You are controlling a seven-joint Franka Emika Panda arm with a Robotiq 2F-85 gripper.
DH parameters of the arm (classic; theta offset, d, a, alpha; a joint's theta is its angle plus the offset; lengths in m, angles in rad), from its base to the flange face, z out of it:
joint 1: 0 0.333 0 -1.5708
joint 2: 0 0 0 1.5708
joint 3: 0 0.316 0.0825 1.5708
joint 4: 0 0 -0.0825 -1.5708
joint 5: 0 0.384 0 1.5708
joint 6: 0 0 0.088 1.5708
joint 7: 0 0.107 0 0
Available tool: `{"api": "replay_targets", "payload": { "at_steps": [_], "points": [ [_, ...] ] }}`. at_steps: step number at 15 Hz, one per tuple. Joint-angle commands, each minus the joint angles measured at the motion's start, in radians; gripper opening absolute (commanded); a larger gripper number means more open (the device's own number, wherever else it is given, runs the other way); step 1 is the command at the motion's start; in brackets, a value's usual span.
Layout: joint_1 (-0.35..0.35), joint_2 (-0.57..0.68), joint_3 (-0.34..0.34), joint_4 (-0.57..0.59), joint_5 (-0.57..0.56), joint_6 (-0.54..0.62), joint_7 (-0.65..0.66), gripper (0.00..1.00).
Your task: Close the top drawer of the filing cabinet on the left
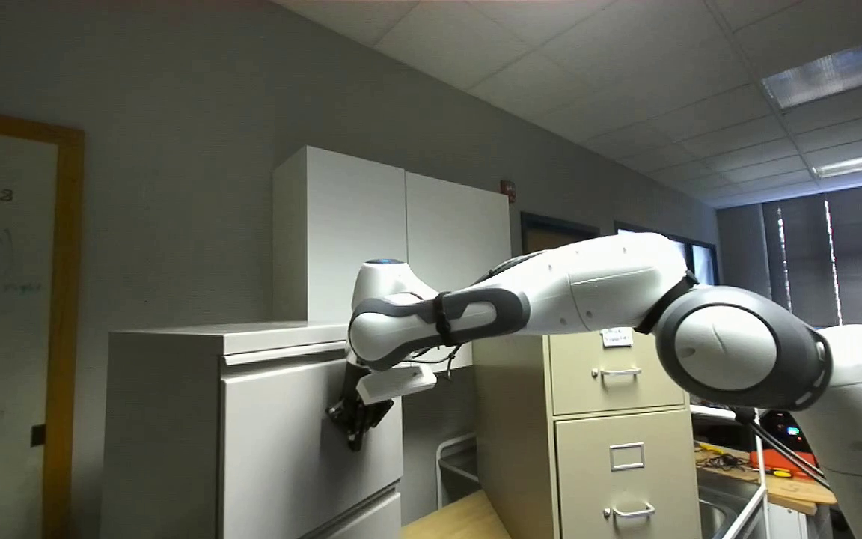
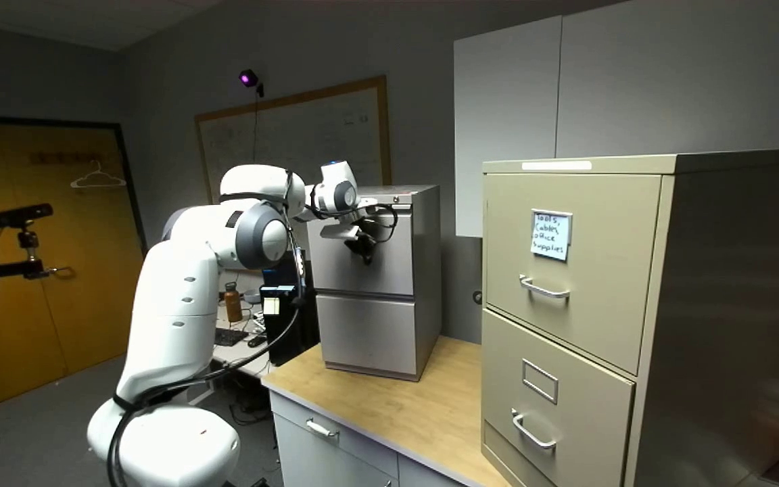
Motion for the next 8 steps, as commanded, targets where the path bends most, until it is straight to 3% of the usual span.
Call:
{"api": "replay_targets", "payload": {
  "at_steps": [1,8],
  "points": [
    [0.033,0.106,-0.027,0.179,0.009,-0.070,0.009,0.00],
    [0.028,0.145,-0.022,0.262,0.007,-0.159,0.011,0.00]
  ]
}}
